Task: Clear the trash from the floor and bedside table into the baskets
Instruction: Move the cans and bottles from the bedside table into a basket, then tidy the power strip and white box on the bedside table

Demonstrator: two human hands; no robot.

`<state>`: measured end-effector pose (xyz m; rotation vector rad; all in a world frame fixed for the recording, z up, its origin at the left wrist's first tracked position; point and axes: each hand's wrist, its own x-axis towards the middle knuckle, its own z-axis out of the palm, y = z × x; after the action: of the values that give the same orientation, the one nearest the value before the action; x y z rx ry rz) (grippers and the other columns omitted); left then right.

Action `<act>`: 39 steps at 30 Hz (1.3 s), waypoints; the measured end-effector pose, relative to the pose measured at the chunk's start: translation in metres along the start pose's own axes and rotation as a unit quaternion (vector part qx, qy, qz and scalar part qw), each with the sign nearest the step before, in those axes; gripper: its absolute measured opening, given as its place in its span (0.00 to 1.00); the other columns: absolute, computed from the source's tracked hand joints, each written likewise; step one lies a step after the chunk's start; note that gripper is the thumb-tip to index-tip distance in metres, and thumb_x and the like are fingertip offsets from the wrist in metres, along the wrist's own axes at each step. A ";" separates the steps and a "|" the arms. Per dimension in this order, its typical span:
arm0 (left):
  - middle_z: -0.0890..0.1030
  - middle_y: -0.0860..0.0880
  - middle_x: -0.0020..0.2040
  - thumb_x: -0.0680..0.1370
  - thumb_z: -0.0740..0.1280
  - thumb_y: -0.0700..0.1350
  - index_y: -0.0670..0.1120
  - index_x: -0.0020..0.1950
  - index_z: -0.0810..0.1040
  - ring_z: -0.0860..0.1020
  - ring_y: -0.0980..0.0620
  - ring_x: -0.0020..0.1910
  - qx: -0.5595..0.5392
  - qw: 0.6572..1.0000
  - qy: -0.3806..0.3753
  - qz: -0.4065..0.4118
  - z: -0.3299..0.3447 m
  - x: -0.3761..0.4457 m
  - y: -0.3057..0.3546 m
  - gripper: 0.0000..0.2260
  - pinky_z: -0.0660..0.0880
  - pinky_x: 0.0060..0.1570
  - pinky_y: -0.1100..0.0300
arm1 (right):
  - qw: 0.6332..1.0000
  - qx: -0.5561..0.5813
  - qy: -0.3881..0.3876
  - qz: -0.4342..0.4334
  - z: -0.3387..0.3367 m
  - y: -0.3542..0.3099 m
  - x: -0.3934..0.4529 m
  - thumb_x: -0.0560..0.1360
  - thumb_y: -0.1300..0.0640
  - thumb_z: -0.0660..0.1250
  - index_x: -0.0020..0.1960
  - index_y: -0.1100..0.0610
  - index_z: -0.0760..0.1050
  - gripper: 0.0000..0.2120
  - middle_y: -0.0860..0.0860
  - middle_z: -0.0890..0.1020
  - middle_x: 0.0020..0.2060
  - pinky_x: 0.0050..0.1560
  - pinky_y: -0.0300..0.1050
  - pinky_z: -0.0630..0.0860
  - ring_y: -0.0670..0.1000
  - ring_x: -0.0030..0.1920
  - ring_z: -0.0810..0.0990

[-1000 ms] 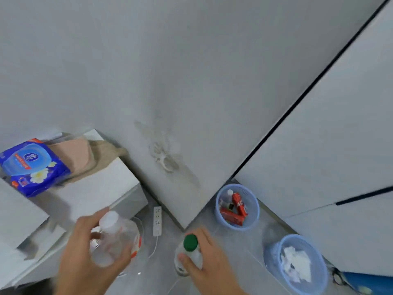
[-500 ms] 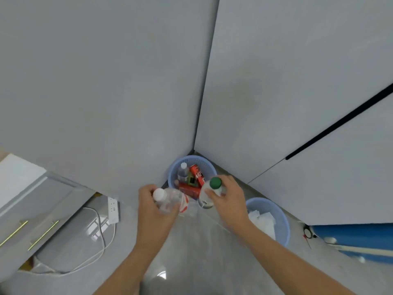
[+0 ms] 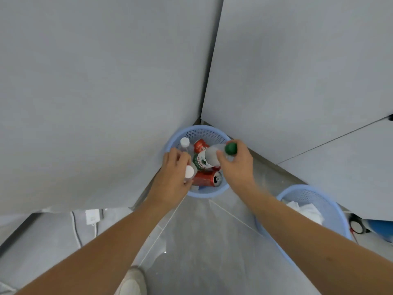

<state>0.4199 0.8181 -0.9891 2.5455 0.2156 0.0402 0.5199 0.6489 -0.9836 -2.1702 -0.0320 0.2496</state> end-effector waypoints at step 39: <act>0.80 0.55 0.34 0.76 0.67 0.47 0.55 0.43 0.75 0.79 0.58 0.34 -0.140 0.789 0.329 -0.500 -0.529 -0.462 -0.057 0.04 0.74 0.36 0.56 | 0.804 -0.098 -0.452 -0.374 0.136 -0.544 -0.427 0.73 0.54 0.70 0.50 0.41 0.73 0.11 0.38 0.79 0.47 0.48 0.46 0.80 0.41 0.50 0.79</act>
<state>-0.0845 1.0799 -0.5720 1.7337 1.6461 0.5005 0.1145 1.0229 -0.5448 -1.8529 -1.4705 0.8092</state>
